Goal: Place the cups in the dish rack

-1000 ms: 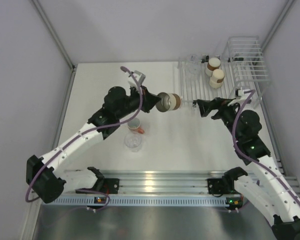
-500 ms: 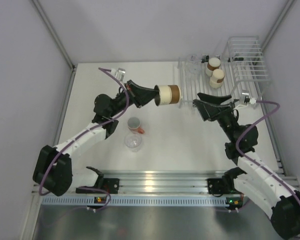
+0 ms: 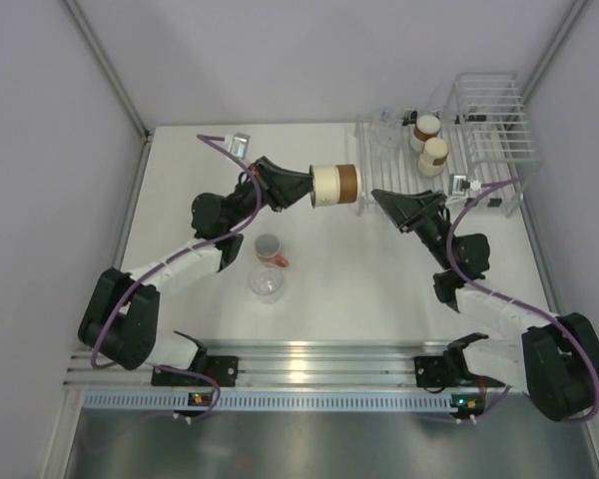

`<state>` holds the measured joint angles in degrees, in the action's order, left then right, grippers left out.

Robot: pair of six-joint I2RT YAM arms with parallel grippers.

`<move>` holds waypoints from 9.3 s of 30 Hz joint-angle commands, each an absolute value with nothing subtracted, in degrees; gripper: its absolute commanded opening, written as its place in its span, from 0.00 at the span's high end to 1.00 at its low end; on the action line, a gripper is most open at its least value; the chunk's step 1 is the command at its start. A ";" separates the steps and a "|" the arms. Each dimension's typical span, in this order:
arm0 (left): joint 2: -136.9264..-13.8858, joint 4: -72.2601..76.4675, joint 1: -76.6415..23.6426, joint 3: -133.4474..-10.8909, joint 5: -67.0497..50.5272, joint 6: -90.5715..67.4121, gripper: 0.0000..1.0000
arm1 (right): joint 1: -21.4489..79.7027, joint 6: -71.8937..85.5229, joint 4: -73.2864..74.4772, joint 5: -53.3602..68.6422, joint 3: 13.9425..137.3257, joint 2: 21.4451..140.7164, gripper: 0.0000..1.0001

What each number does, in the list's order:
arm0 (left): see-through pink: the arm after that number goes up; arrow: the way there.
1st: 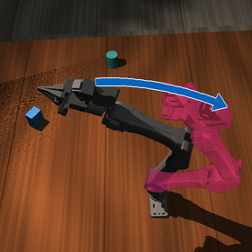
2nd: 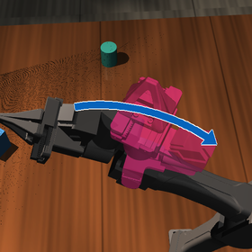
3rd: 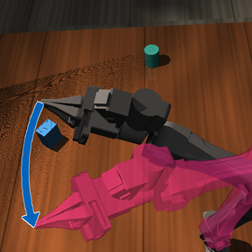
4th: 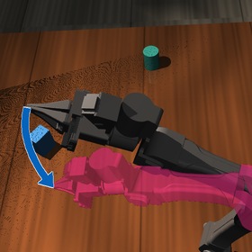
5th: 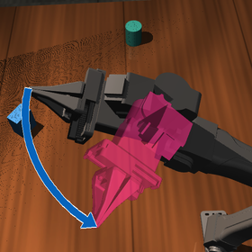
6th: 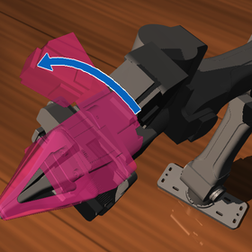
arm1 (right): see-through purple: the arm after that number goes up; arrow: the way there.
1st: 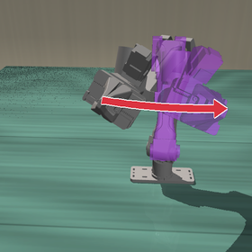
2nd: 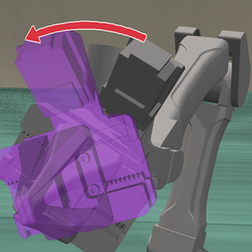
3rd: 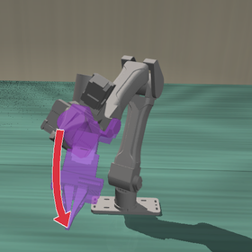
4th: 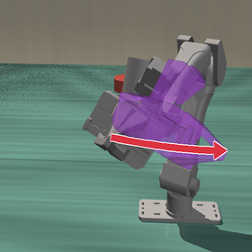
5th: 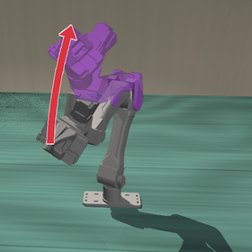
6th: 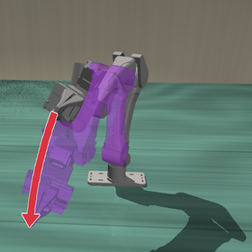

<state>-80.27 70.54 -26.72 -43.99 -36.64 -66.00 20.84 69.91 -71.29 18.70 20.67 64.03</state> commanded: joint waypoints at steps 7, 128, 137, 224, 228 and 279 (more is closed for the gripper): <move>-81.47 78.22 -28.03 -45.53 -35.95 -66.36 1.00 | 21.44 71.63 -98.09 18.54 25.39 61.08 0.01; -56.87 -9.76 -29.79 -56.95 -1.49 -2.55 0.02 | 13.80 12.74 8.17 -24.96 74.53 97.91 1.00; -57.13 -9.58 -29.79 -56.69 -1.67 -2.46 0.02 | 12.48 14.33 8.09 -25.66 74.97 101.69 1.00; -60.55 -14.31 -30.06 -58.36 -2.38 -0.53 0.02 | 10.46 19.95 3.51 11.77 56.96 57.40 0.00; -64.24 -20.72 -31.90 -59.68 -0.62 1.23 0.02 | 10.46 18.46 5.18 10.55 54.06 53.80 0.01; -89.64 -26.28 -36.56 -59.33 5.10 -11.16 1.00 | 9.58 16.79 3.08 8.17 43.51 48.08 0.01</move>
<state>-88.42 -27.03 -36.32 -57.74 4.43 -11.07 10.55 17.56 5.61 7.68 43.48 49.12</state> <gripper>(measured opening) 0.102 0.993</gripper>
